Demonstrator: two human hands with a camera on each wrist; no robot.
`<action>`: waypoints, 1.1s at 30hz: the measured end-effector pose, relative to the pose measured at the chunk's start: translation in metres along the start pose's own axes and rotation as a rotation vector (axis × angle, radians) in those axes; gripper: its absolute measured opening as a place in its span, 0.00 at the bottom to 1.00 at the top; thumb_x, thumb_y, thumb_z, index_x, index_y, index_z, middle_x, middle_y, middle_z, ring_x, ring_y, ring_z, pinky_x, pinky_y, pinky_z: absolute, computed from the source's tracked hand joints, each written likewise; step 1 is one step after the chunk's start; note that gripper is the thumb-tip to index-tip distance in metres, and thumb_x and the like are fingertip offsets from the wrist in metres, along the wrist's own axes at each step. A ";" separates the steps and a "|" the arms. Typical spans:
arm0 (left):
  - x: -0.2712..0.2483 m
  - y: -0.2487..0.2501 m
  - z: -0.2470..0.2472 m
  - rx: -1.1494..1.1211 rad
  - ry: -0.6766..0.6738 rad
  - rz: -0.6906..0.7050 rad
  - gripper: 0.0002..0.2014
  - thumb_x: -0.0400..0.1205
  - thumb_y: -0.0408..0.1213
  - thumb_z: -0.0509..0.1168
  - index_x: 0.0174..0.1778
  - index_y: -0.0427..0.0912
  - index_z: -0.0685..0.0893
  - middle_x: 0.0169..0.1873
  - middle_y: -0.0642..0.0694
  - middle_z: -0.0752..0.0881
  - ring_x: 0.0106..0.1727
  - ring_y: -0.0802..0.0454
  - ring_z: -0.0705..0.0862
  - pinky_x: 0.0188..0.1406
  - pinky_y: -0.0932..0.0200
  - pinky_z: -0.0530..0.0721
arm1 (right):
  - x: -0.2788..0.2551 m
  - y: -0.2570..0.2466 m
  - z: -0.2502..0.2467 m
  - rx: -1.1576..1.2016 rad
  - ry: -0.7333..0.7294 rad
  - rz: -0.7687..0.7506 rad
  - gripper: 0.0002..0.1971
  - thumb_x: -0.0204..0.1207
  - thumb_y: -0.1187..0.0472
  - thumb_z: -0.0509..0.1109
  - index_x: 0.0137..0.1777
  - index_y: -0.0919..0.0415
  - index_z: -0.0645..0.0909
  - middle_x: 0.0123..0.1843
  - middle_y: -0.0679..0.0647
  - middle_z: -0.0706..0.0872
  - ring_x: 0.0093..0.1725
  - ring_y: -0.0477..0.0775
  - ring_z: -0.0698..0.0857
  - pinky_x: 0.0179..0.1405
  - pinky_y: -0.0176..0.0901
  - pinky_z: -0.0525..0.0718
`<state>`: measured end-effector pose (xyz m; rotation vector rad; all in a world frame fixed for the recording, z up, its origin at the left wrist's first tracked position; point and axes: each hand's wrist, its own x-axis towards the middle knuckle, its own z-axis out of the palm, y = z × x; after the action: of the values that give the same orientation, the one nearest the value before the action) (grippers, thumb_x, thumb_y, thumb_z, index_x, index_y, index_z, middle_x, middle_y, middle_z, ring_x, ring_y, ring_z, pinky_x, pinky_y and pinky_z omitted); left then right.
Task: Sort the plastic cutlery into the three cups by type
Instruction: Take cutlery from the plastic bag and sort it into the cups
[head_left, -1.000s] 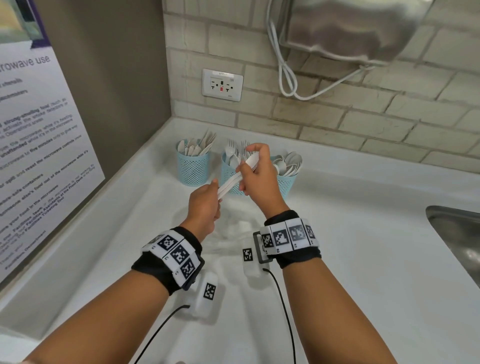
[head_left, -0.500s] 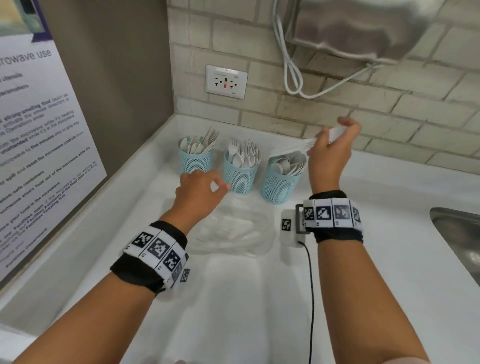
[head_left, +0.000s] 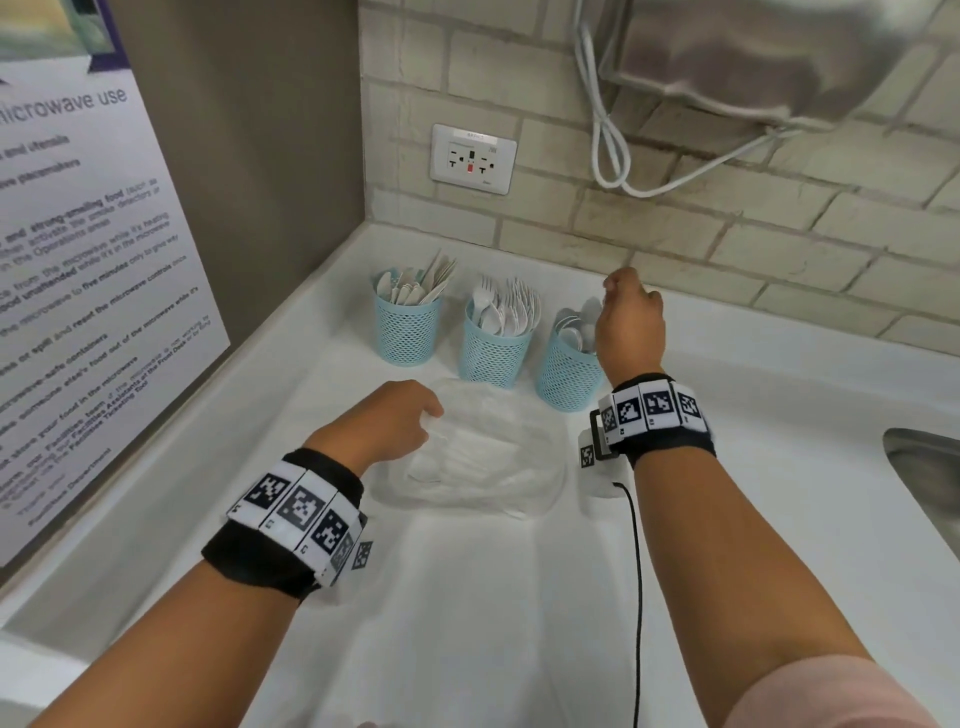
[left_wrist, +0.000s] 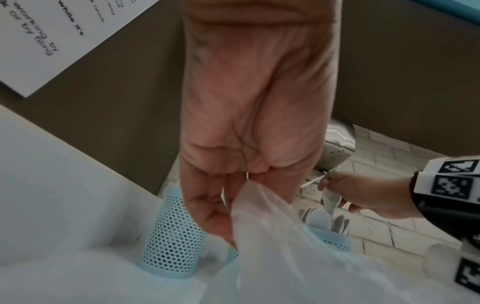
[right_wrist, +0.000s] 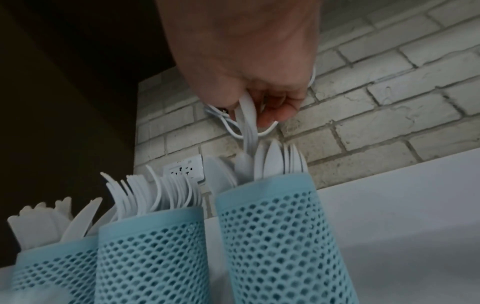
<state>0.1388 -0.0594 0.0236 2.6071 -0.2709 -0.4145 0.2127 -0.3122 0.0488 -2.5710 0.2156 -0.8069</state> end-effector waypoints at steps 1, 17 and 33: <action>-0.001 -0.001 -0.001 -0.004 0.001 0.005 0.21 0.82 0.29 0.63 0.71 0.46 0.76 0.72 0.46 0.75 0.71 0.48 0.74 0.65 0.63 0.70 | -0.001 0.001 0.004 -0.079 -0.062 -0.021 0.13 0.79 0.67 0.55 0.61 0.66 0.76 0.54 0.65 0.84 0.58 0.67 0.75 0.52 0.54 0.74; -0.005 -0.010 0.010 0.093 -0.104 0.021 0.38 0.77 0.36 0.71 0.81 0.45 0.59 0.75 0.46 0.65 0.74 0.48 0.68 0.67 0.62 0.68 | -0.058 -0.084 -0.014 0.270 -1.084 -0.092 0.10 0.75 0.70 0.64 0.41 0.59 0.86 0.41 0.53 0.88 0.40 0.49 0.86 0.43 0.40 0.83; -0.017 -0.015 0.008 0.097 -0.031 0.067 0.44 0.74 0.23 0.67 0.83 0.43 0.51 0.72 0.43 0.65 0.66 0.44 0.76 0.57 0.60 0.78 | -0.117 -0.058 0.055 -0.288 -1.081 -0.305 0.07 0.73 0.60 0.69 0.46 0.61 0.75 0.45 0.55 0.78 0.45 0.55 0.78 0.45 0.44 0.76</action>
<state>0.1219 -0.0450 0.0140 2.6792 -0.3972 -0.4288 0.1498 -0.2086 -0.0251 -2.9367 -0.4258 0.6373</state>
